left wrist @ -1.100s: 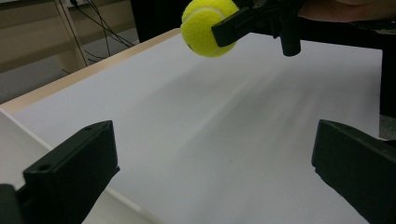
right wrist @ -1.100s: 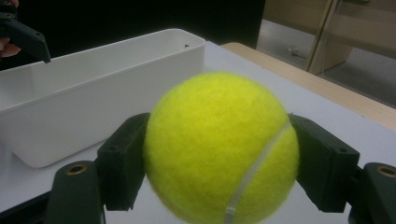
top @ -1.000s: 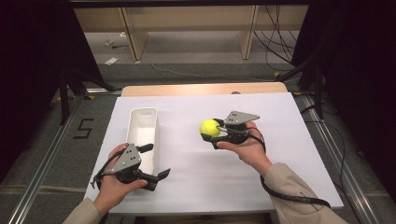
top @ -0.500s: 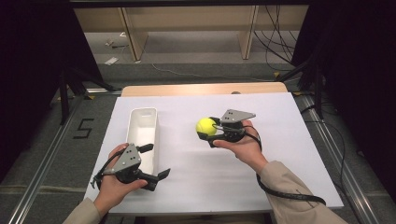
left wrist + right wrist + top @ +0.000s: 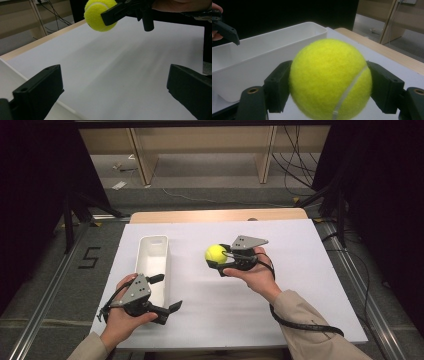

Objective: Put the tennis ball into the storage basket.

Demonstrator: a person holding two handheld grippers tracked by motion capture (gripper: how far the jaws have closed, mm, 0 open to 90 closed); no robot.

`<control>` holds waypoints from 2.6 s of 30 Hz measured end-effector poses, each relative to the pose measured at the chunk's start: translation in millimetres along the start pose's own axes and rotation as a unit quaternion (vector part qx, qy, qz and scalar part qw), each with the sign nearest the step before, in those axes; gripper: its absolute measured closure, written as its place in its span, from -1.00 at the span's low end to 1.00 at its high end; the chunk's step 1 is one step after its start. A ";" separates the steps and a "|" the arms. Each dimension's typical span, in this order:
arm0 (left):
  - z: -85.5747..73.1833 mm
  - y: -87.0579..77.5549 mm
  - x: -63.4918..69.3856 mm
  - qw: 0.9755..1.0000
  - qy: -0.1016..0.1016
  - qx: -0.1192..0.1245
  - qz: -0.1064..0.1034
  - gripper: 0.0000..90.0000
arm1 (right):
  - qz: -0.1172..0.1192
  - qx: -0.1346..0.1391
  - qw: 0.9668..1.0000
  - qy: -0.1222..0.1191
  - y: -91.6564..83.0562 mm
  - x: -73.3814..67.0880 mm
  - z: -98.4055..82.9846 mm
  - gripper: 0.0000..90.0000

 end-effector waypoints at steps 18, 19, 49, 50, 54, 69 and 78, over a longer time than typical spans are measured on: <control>0.0 -0.5 0.3 1.000 -0.002 0.000 -0.001 -0.99 | 0.008 0.007 1.000 -0.005 14.0 -3.1 9.8 -0.40; 0.0 -0.5 0.4 1.000 -0.002 0.000 -0.001 -0.99 | 0.008 0.008 1.000 -0.006 15.3 -3.2 11.3 -0.40; 0.1 -0.5 0.6 1.000 -0.002 0.000 -0.002 -0.99 | 0.021 0.011 1.000 -0.010 35.0 -7.3 21.2 -0.40; 0.1 -0.5 0.6 1.000 -0.002 0.000 -0.002 -0.99 | 0.021 0.012 1.000 -0.011 36.4 -7.6 22.0 -0.40; 0.1 -0.4 0.7 1.000 -0.002 0.000 -0.003 -0.99 | 0.023 0.012 1.000 -0.012 38.6 -8.3 23.0 -0.40; 0.3 -0.6 0.7 1.000 -0.002 0.001 -0.003 -0.99 | 0.030 0.017 0.999 -0.013 48.5 -11.1 29.7 -0.40; 0.4 -0.9 0.7 1.000 -0.002 0.001 -0.002 -0.99 | 0.035 0.017 0.999 -0.014 54.7 -13.6 32.4 -0.40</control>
Point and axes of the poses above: each handheld gripper's, and its own axes: y roughly forward along the jaws, z roughly out of its top, x roughly to its right, the point moved 6 cm from there along y, roughly forward along the jaws, and after that the axes turned 7 degrees about z, right-handed, at the moved point
